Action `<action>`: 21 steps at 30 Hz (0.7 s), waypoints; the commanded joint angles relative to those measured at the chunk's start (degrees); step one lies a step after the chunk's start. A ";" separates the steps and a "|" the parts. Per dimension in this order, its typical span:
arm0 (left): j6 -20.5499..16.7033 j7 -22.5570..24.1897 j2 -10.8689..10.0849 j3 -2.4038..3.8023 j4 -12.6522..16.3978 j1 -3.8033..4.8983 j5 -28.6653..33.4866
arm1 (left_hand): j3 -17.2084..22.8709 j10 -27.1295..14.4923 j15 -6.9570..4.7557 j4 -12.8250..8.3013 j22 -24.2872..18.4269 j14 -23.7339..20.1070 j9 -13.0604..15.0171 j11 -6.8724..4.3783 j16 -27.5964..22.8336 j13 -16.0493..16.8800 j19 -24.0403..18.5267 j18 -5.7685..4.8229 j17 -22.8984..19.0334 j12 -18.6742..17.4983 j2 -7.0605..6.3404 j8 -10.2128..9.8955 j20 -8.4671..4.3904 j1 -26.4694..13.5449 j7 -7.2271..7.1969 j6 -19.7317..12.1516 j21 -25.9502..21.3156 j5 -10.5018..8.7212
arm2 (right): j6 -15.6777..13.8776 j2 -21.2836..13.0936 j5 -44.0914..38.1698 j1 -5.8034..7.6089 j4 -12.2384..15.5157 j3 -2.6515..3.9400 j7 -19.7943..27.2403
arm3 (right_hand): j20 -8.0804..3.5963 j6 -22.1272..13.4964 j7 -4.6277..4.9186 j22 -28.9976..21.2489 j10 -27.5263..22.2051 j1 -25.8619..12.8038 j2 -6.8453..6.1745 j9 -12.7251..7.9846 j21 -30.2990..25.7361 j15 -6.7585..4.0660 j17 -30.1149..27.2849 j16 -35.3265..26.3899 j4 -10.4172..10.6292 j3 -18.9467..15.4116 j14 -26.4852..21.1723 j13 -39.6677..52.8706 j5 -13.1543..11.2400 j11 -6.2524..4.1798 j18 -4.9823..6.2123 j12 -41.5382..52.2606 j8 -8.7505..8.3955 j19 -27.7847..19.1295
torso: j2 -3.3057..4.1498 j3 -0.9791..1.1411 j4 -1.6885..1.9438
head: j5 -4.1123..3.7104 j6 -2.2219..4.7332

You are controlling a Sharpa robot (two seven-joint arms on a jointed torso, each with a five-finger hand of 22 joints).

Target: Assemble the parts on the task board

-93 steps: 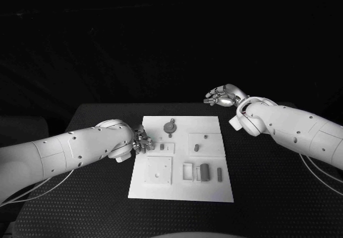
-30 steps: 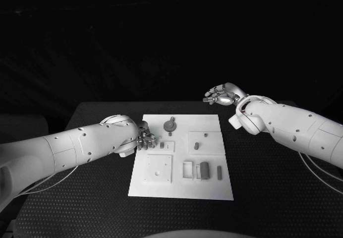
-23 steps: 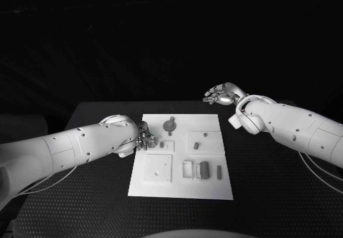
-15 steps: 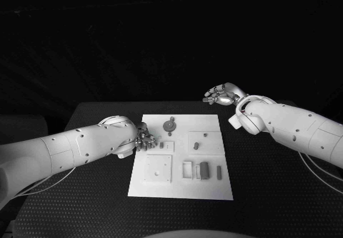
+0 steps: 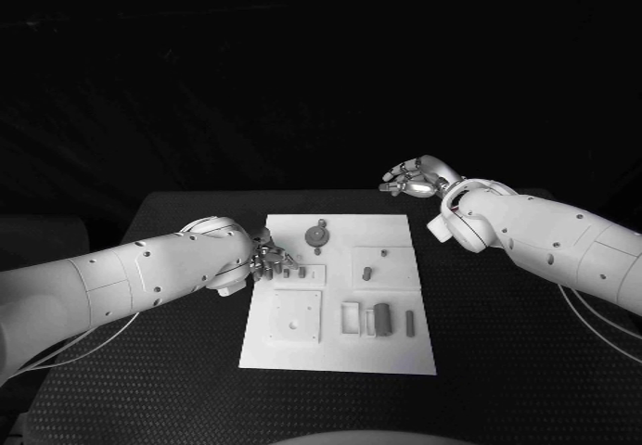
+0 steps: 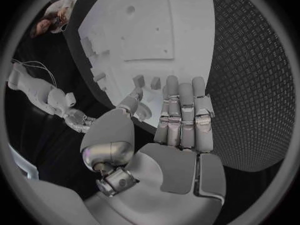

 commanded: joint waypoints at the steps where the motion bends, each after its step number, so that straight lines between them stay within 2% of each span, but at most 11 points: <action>1: -4.25 -0.33 -0.99 -0.14 0.25 -0.32 0.49 | -0.49 -0.34 -0.10 -0.03 1.06 -0.27 -2.61 0.01 -0.22 0.16 -0.28 -0.45 0.08 0.31 0.06 -0.57 -0.02 -0.70 3.01 -3.49 -0.24 -0.17 | 0.39 -0.14 -0.08 -0.06 0.05 0.02 0.53 | -0.11 -0.38 1.79 0.10 0.30 0.16 0.15 -0.07 -0.28 0.31 -0.07 -0.29 -0.08 -0.40 -0.12 -0.05 -0.25 0.12 -1.14 -0.26 0.19 -0.37 | 0.01 0.03 -0.02 | -0.21 0.25; 3: -6.44 0.19 -1.64 0.15 0.51 -0.28 0.86 | -0.48 -0.40 -0.12 -0.10 1.05 -0.27 -2.69 0.07 -0.22 0.20 -0.24 -0.42 0.08 0.34 0.33 -0.69 -0.04 -0.54 3.07 -3.78 -0.29 -0.16 | 0.37 -0.23 -0.08 -0.06 0.05 0.02 0.52 | -0.11 -0.38 1.80 0.12 0.30 0.16 0.15 -0.08 -0.28 0.31 -0.08 -0.29 -0.07 -0.40 -0.12 -0.05 -0.25 0.12 -1.15 -0.27 0.19 -0.38 | -0.02 0.01 0.02 | -0.36 0.35; 5: -8.99 1.61 -2.04 0.30 0.68 -0.17 2.14 | -0.40 -1.03 0.06 -0.69 0.99 -0.79 -2.63 0.17 -0.51 0.14 -0.68 -0.56 -0.03 0.09 1.15 -0.47 0.14 0.21 3.14 -3.56 -0.61 -0.12 | 0.36 -0.31 -0.08 -0.06 0.09 0.02 0.53 | -0.11 -0.38 1.80 0.13 0.31 0.17 0.15 -0.08 -0.28 0.31 -0.09 -0.29 -0.07 -0.40 -0.13 -0.05 -0.25 0.12 -1.15 -0.27 0.19 -0.39 | -0.02 0.01 0.03 | -0.47 0.44; 8: -13.17 5.69 -2.10 1.00 0.45 -0.06 5.49 | 0.17 -4.85 1.83 -3.46 0.42 -4.42 -2.60 1.03 -2.61 -0.84 -4.29 -0.84 -0.86 -2.00 3.50 -0.11 1.70 3.09 3.66 -3.38 -2.81 0.67 | 0.36 -0.34 -0.08 -0.07 0.11 0.02 0.54 | -0.11 -0.39 1.80 0.14 0.31 0.17 0.15 -0.09 -0.28 0.32 -0.10 -0.29 -0.07 -0.40 -0.13 -0.05 -0.24 0.12 -1.15 -0.28 0.20 -0.40 | -0.02 0.01 0.06 | -0.60 0.58; 9: -14.63 8.35 -1.99 1.05 0.14 -0.03 7.41 | 1.01 -6.75 2.98 -4.90 -0.02 -6.16 -2.64 1.72 -3.71 -1.55 -5.89 -0.84 -1.30 -3.16 4.06 0.02 2.88 4.95 4.25 -3.46 -3.96 0.90 | 0.36 -0.31 -0.08 -0.07 0.09 0.02 0.56 | -0.11 -0.39 1.80 0.14 0.31 0.18 0.15 -0.10 -0.28 0.32 -0.10 -0.28 -0.07 -0.40 -0.13 -0.05 -0.24 0.12 -1.15 -0.28 0.20 -0.41 | -0.01 0.01 0.04 | -0.62 0.63; 10: -15.60 10.21 -1.82 1.06 -0.12 -0.02 8.41 | 2.94 -8.04 3.84 -5.08 -0.42 -7.37 -2.68 2.27 -4.54 -2.13 -6.92 -0.84 -1.65 -3.97 3.70 0.12 3.70 6.97 4.55 -3.51 -4.66 0.07 | 0.34 -0.29 -0.08 -0.07 0.08 0.02 0.56 | -0.11 -0.38 1.80 0.15 0.32 0.18 0.15 -0.10 -0.28 0.32 -0.11 -0.28 -0.07 -0.40 -0.13 -0.05 -0.24 0.12 -1.16 -0.29 0.20 -0.41 | 0.00 -0.01 0.01 | -0.68 0.85; 13: -17.21 18.35 -0.73 1.07 -1.76 -0.02 9.24 | 7.97 -10.78 5.72 -5.78 -1.72 -9.65 -2.64 3.69 -6.58 -3.81 -9.65 -0.78 -2.69 -5.76 2.92 0.65 5.51 13.69 4.65 -3.48 -4.87 0.51 | 0.35 -0.18 -0.08 -0.07 0.02 0.02 0.58 | -0.12 -0.39 1.79 0.16 0.32 0.19 0.16 -0.11 -0.28 0.32 -0.12 -0.28 -0.07 -0.40 -0.13 -0.05 -0.24 0.12 -1.16 -0.29 0.21 -0.42 | 0.01 -0.01 -0.01 | -0.79 1.02; 14: -17.60 20.78 -0.33 1.07 -2.31 -0.02 8.54 | 9.18 -11.46 6.21 -5.63 -2.38 -9.82 -2.61 4.15 -7.36 -4.51 -10.18 -0.66 -3.09 -6.27 1.99 0.86 6.00 15.63 4.52 -3.54 -4.83 0.82 | 0.36 -0.12 -0.08 -0.09 0.00 0.02 0.59 | -0.12 -0.38 1.78 0.17 0.33 0.20 0.16 -0.12 -0.28 0.32 -0.12 -0.28 -0.07 -0.39 -0.13 -0.05 -0.24 0.12 -1.16 -0.30 0.22 -0.42 | 0.03 -0.02 -0.01 | -0.90 1.20; 17: -19.39 25.15 0.73 1.03 -3.43 -0.04 2.90 | 10.54 -12.93 6.93 -5.79 -3.95 -10.01 -2.48 5.07 -9.34 -6.39 -11.18 -0.37 -3.85 -7.80 0.49 1.44 6.79 18.98 3.57 -3.34 -4.83 1.74 | 0.37 -0.04 -0.08 -0.11 0.06 0.02 0.61 | -0.12 -0.38 1.77 0.18 0.33 0.20 0.18 -0.13 -0.28 0.32 -0.13 -0.28 -0.07 -0.39 -0.13 -0.04 -0.24 0.12 -1.16 -0.31 0.22 -0.43 | 0.05 0.02 -0.08 | -0.88 1.44; 19: -20.13 26.33 1.77 0.97 -4.38 -0.06 -2.26 | 10.87 -12.66 7.17 -5.90 -5.62 -9.28 -2.49 5.21 -11.31 -7.98 -11.44 -0.15 -4.35 -9.03 -0.47 1.72 7.13 21.08 3.06 -3.04 -4.86 1.60 | 0.40 0.07 -0.08 -0.11 0.00 0.02 0.61 | -0.12 -0.38 1.76 0.19 0.34 0.21 0.18 -0.13 -0.28 0.32 -0.14 -0.28 -0.07 -0.39 -0.13 -0.04 -0.24 0.12 -1.17 -0.31 0.23 -0.43 | 0.09 0.06 -0.05 | -0.93 1.62; 21: -20.11 27.40 2.82 0.92 -5.37 -0.10 -4.41 | 10.73 -11.89 7.33 -6.05 -7.63 -8.38 -2.62 5.00 -13.48 -9.54 -11.53 -0.09 -4.57 -10.40 -0.99 1.81 7.29 22.35 2.63 -2.75 -4.83 1.44 | 0.40 0.13 -0.08 -0.11 -0.01 0.02 0.60 | -0.12 -0.38 1.76 0.20 0.34 0.21 0.19 -0.14 -0.28 0.33 -0.15 -0.27 -0.06 -0.39 -0.13 -0.04 -0.24 0.12 -1.17 -0.32 0.23 -0.44 | 0.07 0.06 -0.05 | -0.90 1.83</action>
